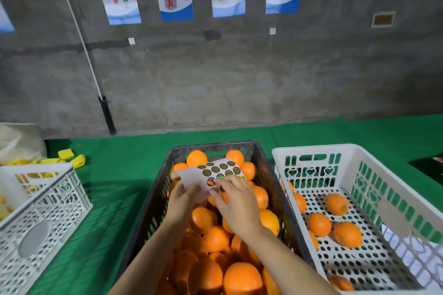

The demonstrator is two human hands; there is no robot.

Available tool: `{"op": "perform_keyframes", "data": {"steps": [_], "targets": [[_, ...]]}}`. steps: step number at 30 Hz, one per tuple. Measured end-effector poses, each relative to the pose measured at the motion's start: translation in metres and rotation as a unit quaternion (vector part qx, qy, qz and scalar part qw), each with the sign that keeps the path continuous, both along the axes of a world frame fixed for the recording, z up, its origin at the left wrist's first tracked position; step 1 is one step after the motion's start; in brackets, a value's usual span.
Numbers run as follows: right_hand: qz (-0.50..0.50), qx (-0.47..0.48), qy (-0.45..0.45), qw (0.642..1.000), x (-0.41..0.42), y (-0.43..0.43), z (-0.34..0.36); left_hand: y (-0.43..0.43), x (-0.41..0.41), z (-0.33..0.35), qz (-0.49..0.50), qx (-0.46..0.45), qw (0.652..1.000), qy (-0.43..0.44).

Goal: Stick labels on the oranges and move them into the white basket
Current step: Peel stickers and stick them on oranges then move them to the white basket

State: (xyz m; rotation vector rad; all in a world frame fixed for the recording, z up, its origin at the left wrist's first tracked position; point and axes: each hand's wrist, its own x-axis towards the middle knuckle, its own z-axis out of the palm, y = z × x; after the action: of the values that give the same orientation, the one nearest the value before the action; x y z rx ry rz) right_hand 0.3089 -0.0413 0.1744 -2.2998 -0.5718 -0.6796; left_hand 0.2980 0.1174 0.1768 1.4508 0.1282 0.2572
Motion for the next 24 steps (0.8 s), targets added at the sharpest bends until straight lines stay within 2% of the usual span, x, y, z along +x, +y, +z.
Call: {"op": "perform_keyframes", "data": {"steps": [9,15,24], "targets": [[-0.001,0.035,0.002,0.999,0.001,-0.001,-0.004,-0.002,-0.002,0.002,-0.045,0.017,0.999,0.008],[-0.006,0.044,0.012,0.999,0.000,0.000,-0.004,-0.005,-0.007,0.008,-0.106,0.008,0.994,-0.019],[0.001,0.074,0.012,0.997,-0.005,0.000,0.001,-0.005,-0.011,0.014,-0.084,0.020,0.996,-0.008]]}}
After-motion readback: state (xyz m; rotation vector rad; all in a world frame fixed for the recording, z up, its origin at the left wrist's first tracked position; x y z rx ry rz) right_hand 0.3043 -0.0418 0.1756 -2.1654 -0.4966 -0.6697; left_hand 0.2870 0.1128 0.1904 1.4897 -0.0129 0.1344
